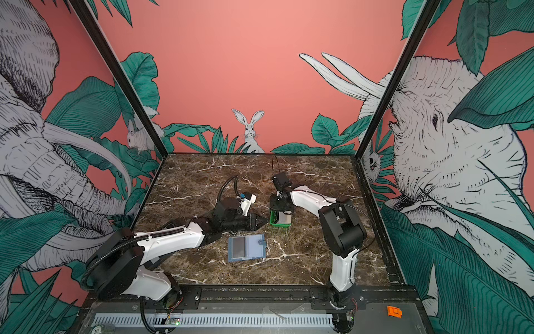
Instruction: Put the credit cards into the card holder
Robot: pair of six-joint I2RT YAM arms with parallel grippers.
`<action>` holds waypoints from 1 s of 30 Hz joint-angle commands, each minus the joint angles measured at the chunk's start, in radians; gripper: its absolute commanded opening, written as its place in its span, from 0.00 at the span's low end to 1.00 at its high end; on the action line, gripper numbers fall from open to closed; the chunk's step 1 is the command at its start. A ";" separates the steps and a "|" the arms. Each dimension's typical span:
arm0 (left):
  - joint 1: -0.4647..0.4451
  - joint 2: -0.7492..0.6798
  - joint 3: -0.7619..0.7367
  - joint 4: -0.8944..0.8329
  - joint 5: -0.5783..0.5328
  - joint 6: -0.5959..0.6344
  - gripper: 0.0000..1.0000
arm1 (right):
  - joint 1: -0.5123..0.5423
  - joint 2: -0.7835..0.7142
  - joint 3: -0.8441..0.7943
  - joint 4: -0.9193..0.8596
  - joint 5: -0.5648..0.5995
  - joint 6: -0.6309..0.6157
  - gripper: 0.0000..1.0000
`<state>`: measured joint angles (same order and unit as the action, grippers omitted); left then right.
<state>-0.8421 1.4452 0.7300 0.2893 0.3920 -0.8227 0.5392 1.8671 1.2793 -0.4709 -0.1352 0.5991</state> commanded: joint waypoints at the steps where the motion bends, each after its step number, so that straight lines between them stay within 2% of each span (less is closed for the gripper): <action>1: -0.006 -0.030 -0.019 0.010 -0.004 -0.004 0.25 | 0.014 -0.034 -0.011 0.005 -0.010 -0.008 0.05; 11: -0.008 -0.051 -0.023 -0.008 -0.013 0.001 0.25 | 0.045 -0.029 -0.009 0.005 -0.062 -0.041 0.04; 17: -0.008 -0.086 -0.039 -0.032 -0.022 0.016 0.25 | 0.048 -0.059 -0.028 0.004 -0.007 -0.041 0.02; 24: -0.008 -0.182 -0.119 0.002 -0.003 0.035 0.24 | 0.048 -0.160 -0.089 0.045 0.010 -0.054 0.02; 30: -0.008 -0.301 -0.205 0.012 -0.030 0.023 0.23 | 0.049 -0.285 -0.160 0.059 -0.007 -0.076 0.02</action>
<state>-0.8455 1.1988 0.5583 0.2832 0.3798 -0.8078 0.5812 1.6451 1.1473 -0.4332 -0.1421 0.5453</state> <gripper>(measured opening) 0.235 0.051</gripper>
